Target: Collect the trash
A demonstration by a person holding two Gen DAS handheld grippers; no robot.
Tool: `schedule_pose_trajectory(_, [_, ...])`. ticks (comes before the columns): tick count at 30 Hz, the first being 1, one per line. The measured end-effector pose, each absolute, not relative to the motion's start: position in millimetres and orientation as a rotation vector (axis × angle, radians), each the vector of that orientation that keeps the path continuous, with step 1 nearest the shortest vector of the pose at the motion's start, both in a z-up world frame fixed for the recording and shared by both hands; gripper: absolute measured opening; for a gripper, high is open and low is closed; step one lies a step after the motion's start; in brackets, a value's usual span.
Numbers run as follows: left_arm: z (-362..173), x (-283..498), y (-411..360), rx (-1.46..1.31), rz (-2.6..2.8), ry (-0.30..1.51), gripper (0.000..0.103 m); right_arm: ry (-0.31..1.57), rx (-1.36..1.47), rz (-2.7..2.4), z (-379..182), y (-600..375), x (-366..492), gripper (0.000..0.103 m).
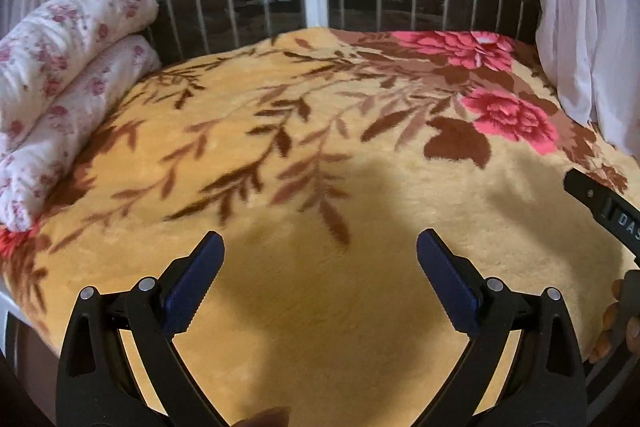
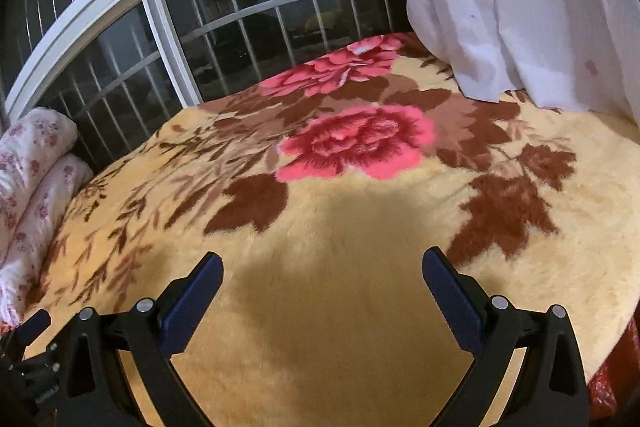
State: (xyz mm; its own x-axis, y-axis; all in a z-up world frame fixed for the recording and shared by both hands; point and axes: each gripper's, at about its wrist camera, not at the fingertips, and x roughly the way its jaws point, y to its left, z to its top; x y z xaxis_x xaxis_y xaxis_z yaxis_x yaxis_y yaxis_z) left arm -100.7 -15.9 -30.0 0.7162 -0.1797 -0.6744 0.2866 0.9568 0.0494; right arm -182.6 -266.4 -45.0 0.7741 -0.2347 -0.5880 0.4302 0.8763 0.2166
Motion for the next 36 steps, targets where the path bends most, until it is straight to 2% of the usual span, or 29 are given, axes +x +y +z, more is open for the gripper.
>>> schedule_pose_trajectory(11, [-54, -67, -23, 0.106, -0.279, 0.797, 0.094, 0.608, 0.170, -0.366, -61, -239, -153, 0.098])
schedule_pose_trajectory(36, [-69, -56, -24, 0.097, -0.285, 0.851, 0.094, 0.623, 0.160, -0.366, -68, -239, -152, 0.098])
